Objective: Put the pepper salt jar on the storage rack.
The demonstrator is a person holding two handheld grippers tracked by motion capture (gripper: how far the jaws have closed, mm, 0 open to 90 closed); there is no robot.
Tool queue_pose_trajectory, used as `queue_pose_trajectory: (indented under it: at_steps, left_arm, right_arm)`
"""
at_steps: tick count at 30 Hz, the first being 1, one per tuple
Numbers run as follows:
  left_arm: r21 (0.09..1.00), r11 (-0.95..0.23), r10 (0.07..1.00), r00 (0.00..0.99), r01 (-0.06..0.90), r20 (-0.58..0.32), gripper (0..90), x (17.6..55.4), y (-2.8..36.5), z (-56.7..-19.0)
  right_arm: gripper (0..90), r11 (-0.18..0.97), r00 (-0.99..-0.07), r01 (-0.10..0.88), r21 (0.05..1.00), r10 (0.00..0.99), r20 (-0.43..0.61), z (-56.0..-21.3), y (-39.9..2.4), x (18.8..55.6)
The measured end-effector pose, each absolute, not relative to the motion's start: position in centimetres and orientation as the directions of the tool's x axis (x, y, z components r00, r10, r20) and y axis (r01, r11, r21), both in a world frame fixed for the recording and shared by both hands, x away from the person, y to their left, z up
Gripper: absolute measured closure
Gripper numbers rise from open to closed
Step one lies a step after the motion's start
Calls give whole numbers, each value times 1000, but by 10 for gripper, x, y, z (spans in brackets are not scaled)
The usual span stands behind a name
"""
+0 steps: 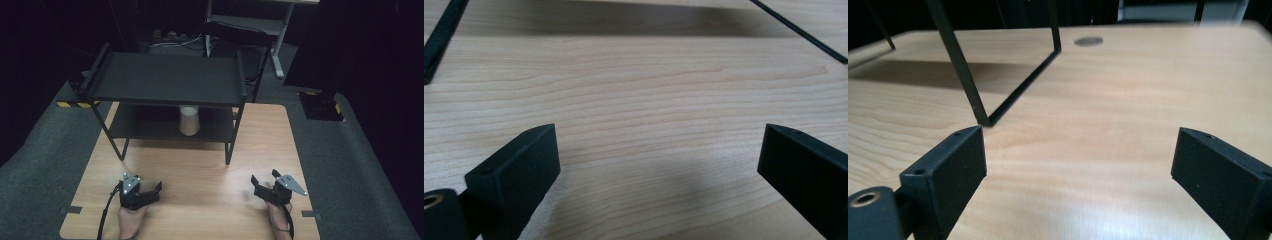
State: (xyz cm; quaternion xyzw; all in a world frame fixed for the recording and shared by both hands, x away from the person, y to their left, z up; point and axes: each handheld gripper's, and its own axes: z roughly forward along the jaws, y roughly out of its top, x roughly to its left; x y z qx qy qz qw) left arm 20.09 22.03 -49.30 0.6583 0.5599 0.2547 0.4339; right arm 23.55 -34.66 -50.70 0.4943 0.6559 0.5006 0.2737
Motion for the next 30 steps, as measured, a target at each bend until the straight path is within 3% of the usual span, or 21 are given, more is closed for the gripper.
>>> queue_pose_trajectory:
  at_steps: [3,9,30]
  left_arm:
    - [857,-3,958,247,515,-145,34,201,220,-493]
    - [859,12,961,231,512,-151,34,199,219,-493]
    - [862,5,962,234,507,-143,33,199,218,-494]
  right_arm:
    - [67,9,-367,334,943,922,122,-512,-346,230]
    - [68,147,-388,311,939,921,-15,-509,-327,226]
    - [73,166,-357,331,929,933,-39,-508,-322,227]
